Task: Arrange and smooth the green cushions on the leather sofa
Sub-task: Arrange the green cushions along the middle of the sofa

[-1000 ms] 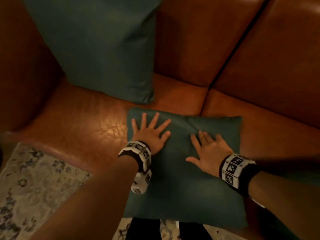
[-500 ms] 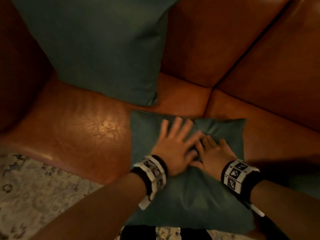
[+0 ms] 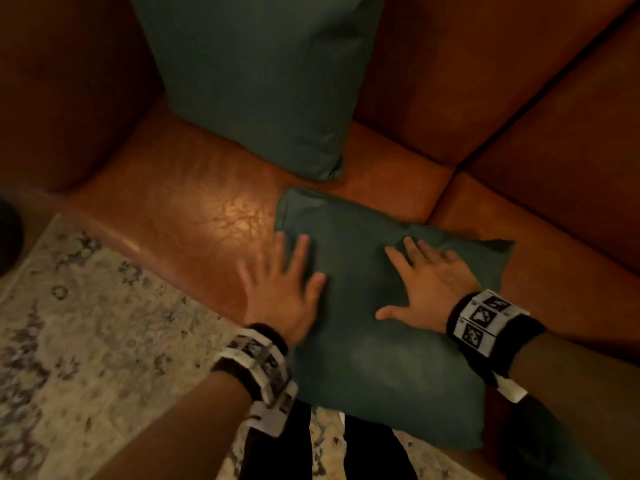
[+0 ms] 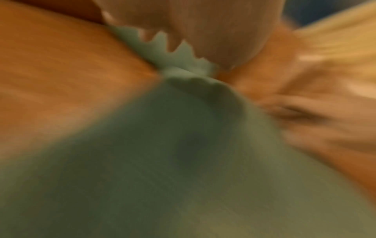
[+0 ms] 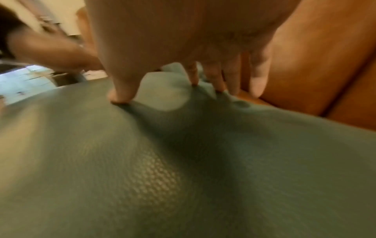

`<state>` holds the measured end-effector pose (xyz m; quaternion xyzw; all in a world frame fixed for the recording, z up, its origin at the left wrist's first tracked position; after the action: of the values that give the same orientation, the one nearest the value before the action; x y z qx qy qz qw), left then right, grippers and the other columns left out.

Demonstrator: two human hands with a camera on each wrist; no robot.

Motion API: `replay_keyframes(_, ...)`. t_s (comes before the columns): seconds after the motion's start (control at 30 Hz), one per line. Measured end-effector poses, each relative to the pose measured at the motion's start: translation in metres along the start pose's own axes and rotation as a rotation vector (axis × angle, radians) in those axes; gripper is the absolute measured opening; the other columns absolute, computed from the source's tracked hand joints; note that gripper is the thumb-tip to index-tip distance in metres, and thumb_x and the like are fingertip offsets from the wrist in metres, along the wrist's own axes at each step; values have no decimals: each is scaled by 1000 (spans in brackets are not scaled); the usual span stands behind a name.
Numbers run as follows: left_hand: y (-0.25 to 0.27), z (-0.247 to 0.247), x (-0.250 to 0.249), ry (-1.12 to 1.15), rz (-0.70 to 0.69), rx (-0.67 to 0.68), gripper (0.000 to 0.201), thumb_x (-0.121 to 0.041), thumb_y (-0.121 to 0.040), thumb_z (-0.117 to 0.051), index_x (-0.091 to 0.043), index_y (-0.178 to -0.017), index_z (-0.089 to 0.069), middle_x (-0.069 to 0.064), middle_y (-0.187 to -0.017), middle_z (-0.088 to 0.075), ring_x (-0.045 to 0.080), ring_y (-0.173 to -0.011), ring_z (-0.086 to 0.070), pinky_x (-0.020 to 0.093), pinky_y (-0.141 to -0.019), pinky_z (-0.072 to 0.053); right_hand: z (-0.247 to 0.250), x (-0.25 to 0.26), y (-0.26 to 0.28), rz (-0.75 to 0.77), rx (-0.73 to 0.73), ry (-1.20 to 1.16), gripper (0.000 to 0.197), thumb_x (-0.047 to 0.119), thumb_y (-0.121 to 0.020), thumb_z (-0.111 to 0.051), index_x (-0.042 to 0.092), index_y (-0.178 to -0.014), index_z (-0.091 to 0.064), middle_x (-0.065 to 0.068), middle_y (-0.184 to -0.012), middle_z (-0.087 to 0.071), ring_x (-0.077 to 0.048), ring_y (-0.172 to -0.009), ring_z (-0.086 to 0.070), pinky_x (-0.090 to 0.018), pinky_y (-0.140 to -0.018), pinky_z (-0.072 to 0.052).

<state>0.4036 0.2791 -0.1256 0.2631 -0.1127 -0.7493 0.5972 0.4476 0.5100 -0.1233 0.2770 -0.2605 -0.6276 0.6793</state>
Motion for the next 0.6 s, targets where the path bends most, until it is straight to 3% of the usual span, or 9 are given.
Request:
replay_keyframes(0.1,42,-45,-61,-94,-277,5,62,-63,-92,-28,-41,-149,-15,0,-161,-7,32,-148,2,61,-114,1,-9,-2,-11,-34,-30,48,108,92,-68,-24,31,-151,6,-15,-160,-12,-31,-145,-19,-49,-108,-31)
replay_keyframes(0.17,52,-70,-57,-146,-244,-15,62,-65,-91,-30,-41,-148,-22,-1,-161,-11,33,-148,-1,59,-116,-2,-14,-6,-17,-30,-62,81,107,92,-67,-18,31,-151,7,-16,-159,-16,-30,-144,-22,-48,-107,-33)
replay_keyframes(0.23,61,-90,-24,-59,-63,-98,65,-69,-88,-29,-45,-148,-17,-3,-161,-8,34,-147,-1,57,-116,-1,-20,-4,-21,-17,-69,115,107,93,-65,-12,30,-150,8,-16,-158,-18,-30,-144,-23,-49,-104,-34)
replay_keyframes(0.33,88,-131,43,151,311,-99,70,-77,-83,-19,-52,-146,0,-4,-161,-3,36,-147,-3,59,-116,-5,-26,10,-26,-21,-72,171,108,94,-64,-10,29,-149,6,-17,-157,-20,-32,-142,-25,-51,-101,-33)
replay_keyframes(0.43,118,-175,111,354,617,54,63,-78,-82,-11,-61,-138,11,-11,-161,2,35,-147,-5,66,-112,-3,-28,20,-28,-20,-120,216,110,95,-63,-8,27,-149,0,-18,-154,-27,-32,-138,-33,-50,-99,-36)
replay_keyframes(0.5,135,-180,141,447,810,142,57,-71,-88,-9,-58,-141,6,-10,-161,1,35,-147,-3,67,-111,-1,-27,19,-26,-24,-120,196,111,95,-61,-8,26,-148,-1,-19,-152,-30,-32,-136,-36,-51,-99,-37)
replay_keyframes(0.57,142,-158,146,459,908,41,58,-63,-93,-8,-47,-147,0,-3,-162,0,35,-147,-2,64,-113,-4,-25,16,-22,-29,-115,165,111,94,-60,-8,25,-147,-1,-19,-152,-30,-33,-136,-36,-51,-100,-39)
replay_keyframes(0.6,138,-139,134,431,863,-70,59,-60,-94,-10,-42,-149,-3,1,-162,-2,34,-147,-3,62,-114,-5,-23,16,-20,-32,-120,166,111,94,-60,-8,25,-148,0,-19,-152,-30,-33,-136,-36,-51,-100,-40)
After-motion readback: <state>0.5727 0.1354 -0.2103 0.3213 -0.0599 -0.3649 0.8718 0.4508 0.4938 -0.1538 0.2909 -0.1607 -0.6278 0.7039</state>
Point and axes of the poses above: each hand's wrist, its own y-axis away from the middle knuckle, its own z-axis out of the back of the hand, x = y × z, the point moved 4 cm from there along -y, towards the middle knuckle
